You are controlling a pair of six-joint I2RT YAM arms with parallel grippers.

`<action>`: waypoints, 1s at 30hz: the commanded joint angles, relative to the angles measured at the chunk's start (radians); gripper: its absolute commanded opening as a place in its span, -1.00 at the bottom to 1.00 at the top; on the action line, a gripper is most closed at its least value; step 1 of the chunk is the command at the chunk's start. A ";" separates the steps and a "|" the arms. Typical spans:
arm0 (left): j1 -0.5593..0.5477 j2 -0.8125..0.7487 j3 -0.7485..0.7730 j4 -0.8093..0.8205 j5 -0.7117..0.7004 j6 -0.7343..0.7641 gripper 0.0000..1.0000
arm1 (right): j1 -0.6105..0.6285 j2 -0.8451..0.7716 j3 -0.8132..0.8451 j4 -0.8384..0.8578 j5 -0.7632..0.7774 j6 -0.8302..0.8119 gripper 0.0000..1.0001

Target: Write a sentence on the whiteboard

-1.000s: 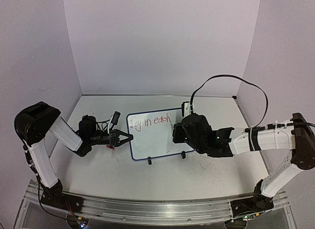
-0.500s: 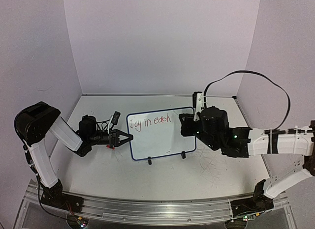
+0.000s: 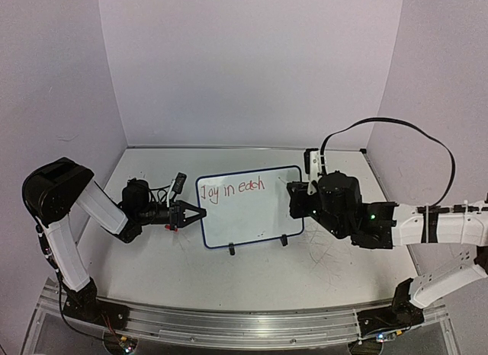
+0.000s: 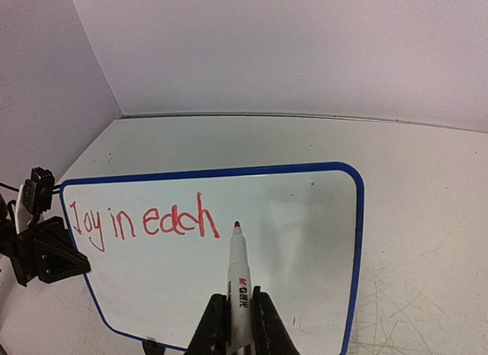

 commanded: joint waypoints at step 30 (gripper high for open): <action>0.007 -0.035 0.008 -0.077 -0.056 0.035 -1.00 | -0.002 0.092 0.084 0.078 -0.019 -0.129 -1.00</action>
